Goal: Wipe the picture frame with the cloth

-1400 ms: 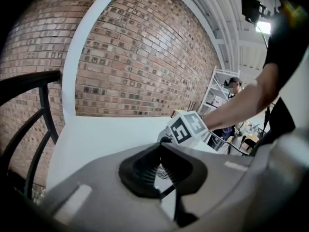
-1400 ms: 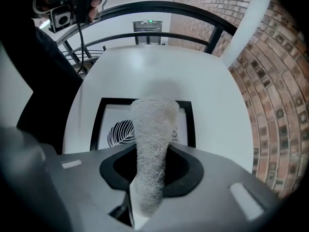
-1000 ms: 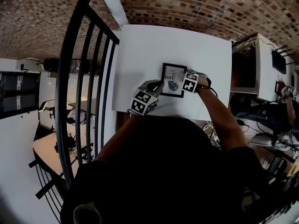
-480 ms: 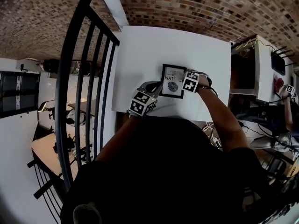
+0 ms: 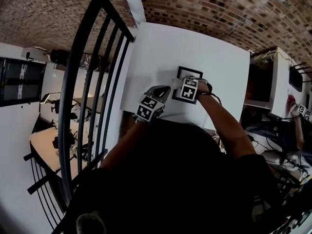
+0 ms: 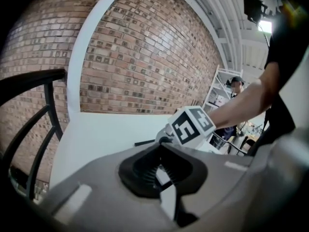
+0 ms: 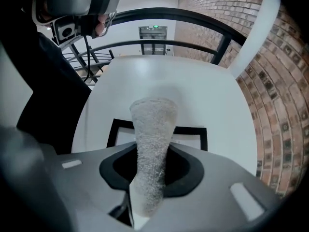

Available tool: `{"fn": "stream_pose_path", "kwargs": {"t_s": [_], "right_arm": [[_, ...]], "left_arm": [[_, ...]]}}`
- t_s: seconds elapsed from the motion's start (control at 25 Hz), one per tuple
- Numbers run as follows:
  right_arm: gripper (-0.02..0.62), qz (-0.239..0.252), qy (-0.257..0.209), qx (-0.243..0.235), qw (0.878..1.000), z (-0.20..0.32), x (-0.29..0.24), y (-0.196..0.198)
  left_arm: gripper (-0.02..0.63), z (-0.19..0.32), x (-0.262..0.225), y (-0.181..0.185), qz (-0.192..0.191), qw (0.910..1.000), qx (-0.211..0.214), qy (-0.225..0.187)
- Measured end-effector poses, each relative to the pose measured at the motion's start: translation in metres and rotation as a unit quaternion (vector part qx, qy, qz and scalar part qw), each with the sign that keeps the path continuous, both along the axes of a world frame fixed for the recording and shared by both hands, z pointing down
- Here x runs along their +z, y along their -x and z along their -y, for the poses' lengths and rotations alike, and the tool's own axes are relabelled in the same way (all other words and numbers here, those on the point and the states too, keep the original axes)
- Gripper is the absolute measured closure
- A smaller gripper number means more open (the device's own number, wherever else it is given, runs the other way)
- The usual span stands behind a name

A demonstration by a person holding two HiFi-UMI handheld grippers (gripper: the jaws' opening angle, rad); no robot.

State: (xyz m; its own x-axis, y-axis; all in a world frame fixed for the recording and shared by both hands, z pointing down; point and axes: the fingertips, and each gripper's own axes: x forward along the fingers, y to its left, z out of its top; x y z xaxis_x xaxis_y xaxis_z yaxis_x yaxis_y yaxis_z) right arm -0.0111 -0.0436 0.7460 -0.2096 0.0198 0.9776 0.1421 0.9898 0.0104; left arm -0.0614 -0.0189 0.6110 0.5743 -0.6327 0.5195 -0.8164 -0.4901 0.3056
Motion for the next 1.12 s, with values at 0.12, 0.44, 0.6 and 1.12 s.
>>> {"fn": "stream_pose_path", "kwargs": {"t_s": [0.12,0.44,0.6,1.12], "right_arm": [[0.483,-0.009,0.005,-0.009,1.0,-0.007,0.008,0.002],[0.483,-0.027,0.007,0.014,1.0,-0.007,0.013,-0.024],[0.483,-0.035,0.009,0.036,0.999,-0.003,0.014,-0.047],[0.483,-0.058,0.013,0.106,0.993,-0.001,0.014,-0.128]], "left_arm": [[0.604,-0.004,0.002,0.005,-0.001,1.0,-0.007,0.004],[0.604,0.001,0.004,-0.006,-0.004,0.9999,0.013,0.003],[0.604,0.011,0.005,-0.019,-0.007,0.9994,0.033,0.002],[0.604,0.021,-0.006,-0.067,-0.018,0.9954,0.093,0.011]]}}
